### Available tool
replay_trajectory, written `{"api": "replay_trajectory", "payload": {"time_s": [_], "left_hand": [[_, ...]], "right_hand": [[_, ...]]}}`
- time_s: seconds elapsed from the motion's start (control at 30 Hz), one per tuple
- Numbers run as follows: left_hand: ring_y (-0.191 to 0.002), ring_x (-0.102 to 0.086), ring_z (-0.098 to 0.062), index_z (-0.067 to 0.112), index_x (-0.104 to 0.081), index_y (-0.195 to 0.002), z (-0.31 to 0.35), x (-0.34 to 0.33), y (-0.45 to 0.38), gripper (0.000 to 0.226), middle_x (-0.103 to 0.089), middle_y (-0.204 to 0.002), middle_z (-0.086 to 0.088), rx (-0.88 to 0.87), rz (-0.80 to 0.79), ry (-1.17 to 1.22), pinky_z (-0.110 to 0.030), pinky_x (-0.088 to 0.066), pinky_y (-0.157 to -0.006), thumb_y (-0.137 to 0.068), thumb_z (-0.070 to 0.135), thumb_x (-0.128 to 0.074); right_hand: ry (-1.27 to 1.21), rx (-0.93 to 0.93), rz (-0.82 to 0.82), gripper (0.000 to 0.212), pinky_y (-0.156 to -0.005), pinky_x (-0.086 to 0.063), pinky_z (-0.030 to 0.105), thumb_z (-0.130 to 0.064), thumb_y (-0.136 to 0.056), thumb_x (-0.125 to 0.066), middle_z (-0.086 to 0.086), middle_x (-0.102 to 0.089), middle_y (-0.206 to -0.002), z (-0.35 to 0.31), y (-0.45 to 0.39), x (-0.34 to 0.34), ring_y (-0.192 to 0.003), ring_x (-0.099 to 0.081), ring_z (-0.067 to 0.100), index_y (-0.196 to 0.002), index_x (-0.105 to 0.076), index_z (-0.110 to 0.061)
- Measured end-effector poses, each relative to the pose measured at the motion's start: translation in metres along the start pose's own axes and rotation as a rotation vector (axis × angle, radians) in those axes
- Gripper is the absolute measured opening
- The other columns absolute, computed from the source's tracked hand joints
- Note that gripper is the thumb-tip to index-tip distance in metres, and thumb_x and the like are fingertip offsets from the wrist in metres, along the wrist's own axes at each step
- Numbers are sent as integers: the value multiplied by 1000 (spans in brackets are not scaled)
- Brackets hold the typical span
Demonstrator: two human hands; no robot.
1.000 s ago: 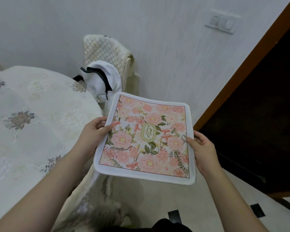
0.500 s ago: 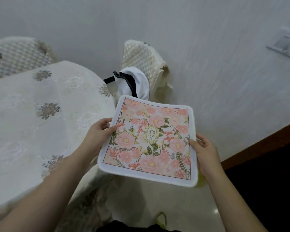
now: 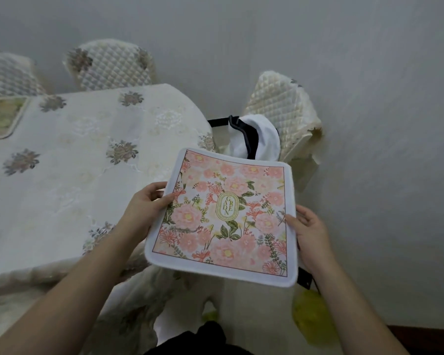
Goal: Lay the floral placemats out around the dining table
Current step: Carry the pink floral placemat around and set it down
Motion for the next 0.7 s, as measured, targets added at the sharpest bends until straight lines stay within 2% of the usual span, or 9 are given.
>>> {"api": "replay_trajectory", "payload": {"time_s": [0.1,0.23,0.3,0.37,0.5,0.6,0.7], "left_hand": [[-80,-74,-30,22,-66,-113,0,15,-19,24,-71,-102,-12,20,44,29,-48,-61,-70,-89,22,-70],[-73,-74,-27,20,-67,-110,2,33,-42,20,-71,-97,-13,40,95,85,-38,-60,-59,-91,16,-68],[-76,-74,-30,23,-67,-107,3,41,-53,18,-71,-96,-14,46,113,102,-41,-60,-62,-90,16,-69],[-76,-74,-31,23,-67,-106,2,49,-62,18,-70,-97,-15,52,140,117,-43,-60,-63,-90,16,-69],[-72,-74,-27,20,-65,-114,1,60,-69,23,-71,-98,-14,81,228,105,-37,-59,-56,-91,18,-69],[-75,-74,-29,21,-65,-115,-4,65,-72,25,-71,-99,-12,114,303,81,-41,-60,-60,-91,20,-69],[-76,-74,-27,19,-64,-118,-5,66,-71,27,-71,-101,-11,140,407,56,-39,-60,-60,-91,20,-68]], "right_hand": [[43,3,-74,29,-79,-58,53,-8,-91,-65,11,-75,-102,-11,-25,-25,-87,-73,33,-120,-60,-12],[94,10,-132,30,-68,-60,40,-7,-90,-66,10,-74,-103,-28,-54,-56,-86,-74,29,-120,-60,-11],[105,14,-169,30,-67,-60,37,-7,-91,-65,11,-74,-104,-34,-67,-70,-88,-74,28,-120,-60,-10],[125,16,-204,29,-68,-60,36,-6,-91,-65,10,-75,-103,-38,-81,-82,-88,-74,28,-119,-60,-10],[151,-8,-276,28,-68,-59,33,-7,-90,-65,9,-74,-105,-40,-110,-105,-89,-73,24,-117,-59,-11],[178,-37,-359,22,-66,-59,32,-6,-91,-64,6,-74,-103,-39,-136,-121,-88,-74,23,-109,-60,-17],[202,-71,-441,23,-69,-60,34,-3,-92,-62,9,-73,-105,-35,-163,-139,-91,-73,24,-113,-59,-13]]}}
Point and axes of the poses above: each hand's wrist, its own y-axis away from the middle knuckle, its own x-axis out of the back of the hand, z = x × y, the point moved 3 cm from there along -y, towards the middle knuckle
